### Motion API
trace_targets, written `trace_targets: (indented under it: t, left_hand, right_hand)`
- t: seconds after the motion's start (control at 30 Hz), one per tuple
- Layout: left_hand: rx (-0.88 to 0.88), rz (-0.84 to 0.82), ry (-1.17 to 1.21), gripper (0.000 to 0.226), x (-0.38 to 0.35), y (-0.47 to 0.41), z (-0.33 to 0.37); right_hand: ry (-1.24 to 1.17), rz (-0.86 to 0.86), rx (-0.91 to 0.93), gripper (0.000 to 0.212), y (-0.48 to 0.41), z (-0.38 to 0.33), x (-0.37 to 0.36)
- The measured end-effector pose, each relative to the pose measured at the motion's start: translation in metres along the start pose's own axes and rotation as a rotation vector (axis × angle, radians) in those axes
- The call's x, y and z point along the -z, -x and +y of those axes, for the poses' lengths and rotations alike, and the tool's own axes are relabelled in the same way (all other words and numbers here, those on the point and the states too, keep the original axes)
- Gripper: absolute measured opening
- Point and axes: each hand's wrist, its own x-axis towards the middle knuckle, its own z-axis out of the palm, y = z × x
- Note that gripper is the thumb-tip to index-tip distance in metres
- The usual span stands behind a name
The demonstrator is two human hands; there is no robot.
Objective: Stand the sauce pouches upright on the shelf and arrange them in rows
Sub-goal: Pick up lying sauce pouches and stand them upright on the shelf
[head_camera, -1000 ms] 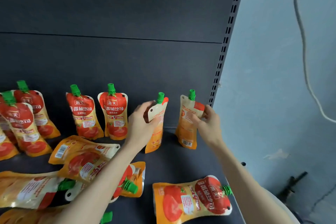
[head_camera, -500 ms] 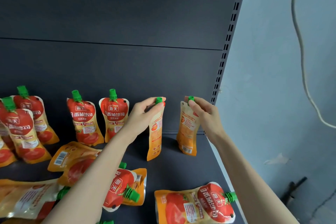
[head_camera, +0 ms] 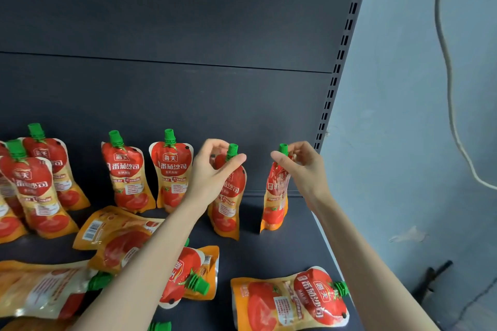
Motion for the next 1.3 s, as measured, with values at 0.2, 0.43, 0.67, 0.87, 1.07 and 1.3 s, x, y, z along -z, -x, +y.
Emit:
trace_targets:
  t: [0.2, 0.43, 0.67, 0.87, 1.07, 1.3]
  left_hand:
    - [0.214, -0.255, 0.149, 0.047, 0.016, 0.011, -0.016]
    - [0.256, -0.243, 0.058, 0.047, 0.013, 0.016, -0.036]
    - [0.256, -0.275, 0.028, 0.049, -0.002, 0.005, -0.047]
    - [0.244, -0.333, -0.134, 0.055, 0.003, 0.008, -0.061]
    - [0.244, -0.371, -0.161, 0.053, 0.007, 0.003, -0.06]
    - [0.235, -0.392, -0.241, 0.055, 0.012, 0.002, -0.057]
  right_hand:
    - [-0.06, -0.201, -0.183, 0.022, 0.013, 0.021, 0.017]
    - [0.0, -0.114, -0.168, 0.021, 0.011, 0.036, 0.015]
    - [0.083, -0.03, -0.135, 0.029, 0.0, 0.049, -0.004]
    - [0.217, -0.136, -0.128, 0.037, 0.009, 0.066, 0.007]
    - [0.301, -0.148, -0.09, 0.04, 0.007, 0.067, 0.009]
    - [0.363, -0.166, -0.113, 0.043, 0.009, 0.068, 0.007]
